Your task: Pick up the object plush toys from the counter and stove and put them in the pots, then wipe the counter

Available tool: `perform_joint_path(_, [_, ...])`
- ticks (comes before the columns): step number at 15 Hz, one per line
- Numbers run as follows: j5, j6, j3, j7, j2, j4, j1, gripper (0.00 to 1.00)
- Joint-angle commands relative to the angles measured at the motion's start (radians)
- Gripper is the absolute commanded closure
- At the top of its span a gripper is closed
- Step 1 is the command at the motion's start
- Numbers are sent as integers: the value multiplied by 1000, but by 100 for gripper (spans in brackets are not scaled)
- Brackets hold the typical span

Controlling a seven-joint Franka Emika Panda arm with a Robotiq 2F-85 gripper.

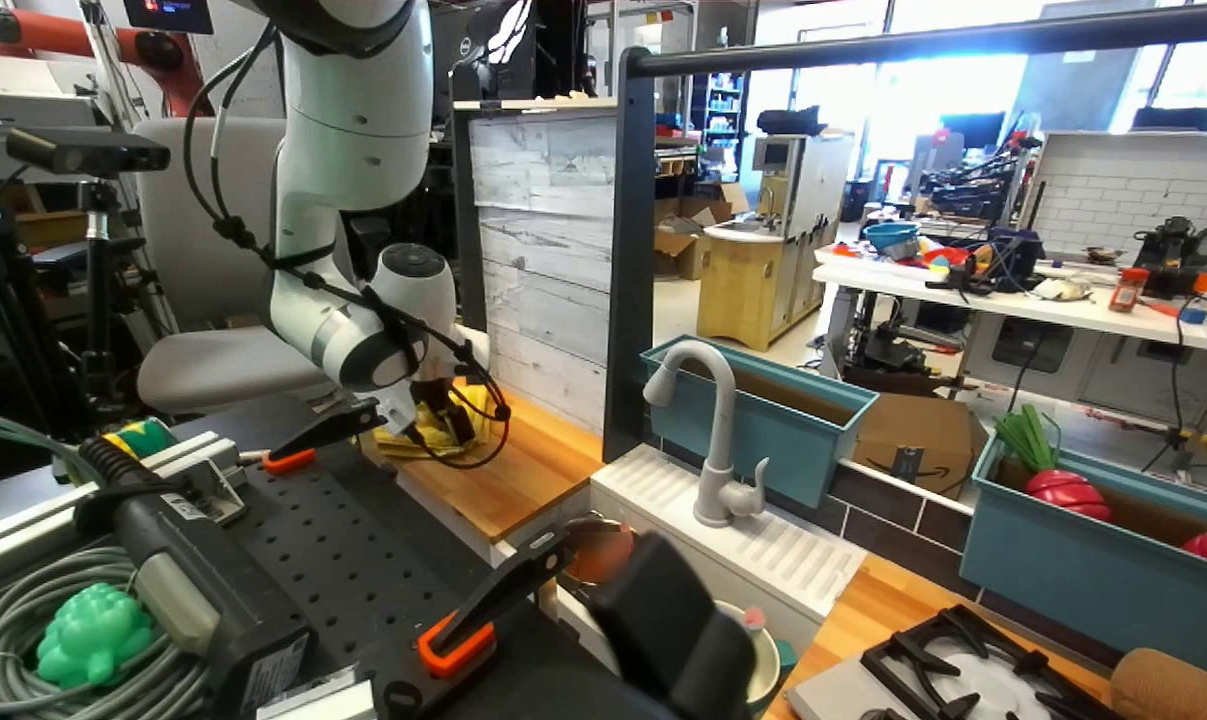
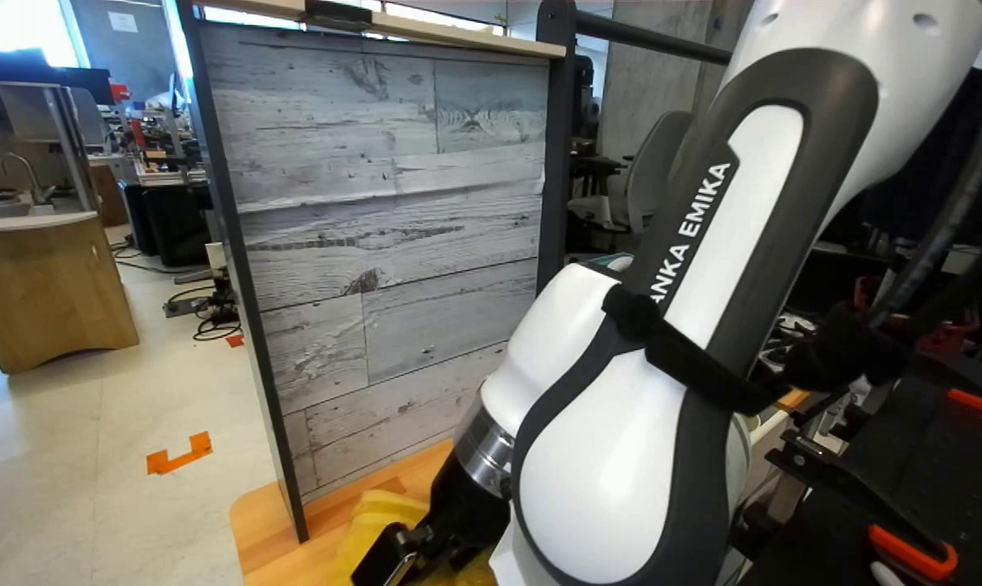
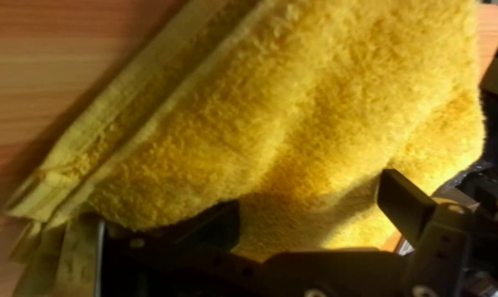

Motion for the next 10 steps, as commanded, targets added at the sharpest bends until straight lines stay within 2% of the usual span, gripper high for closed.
perform_joint_path(1, [56, 33, -126, 23, -77, -140, 11, 0])
perform_joint_path(4, [100, -40, -226, 31, -194, -262, 45, 0])
perform_joint_path(6, [116, -74, -278, 28, -231, -289, 81, 0])
perform_joint_path(7, [92, -62, -279, 8, -223, -287, 77, 0])
perform_joint_path(10, [33, -6, -229, -38, -181, -263, 49, 0])
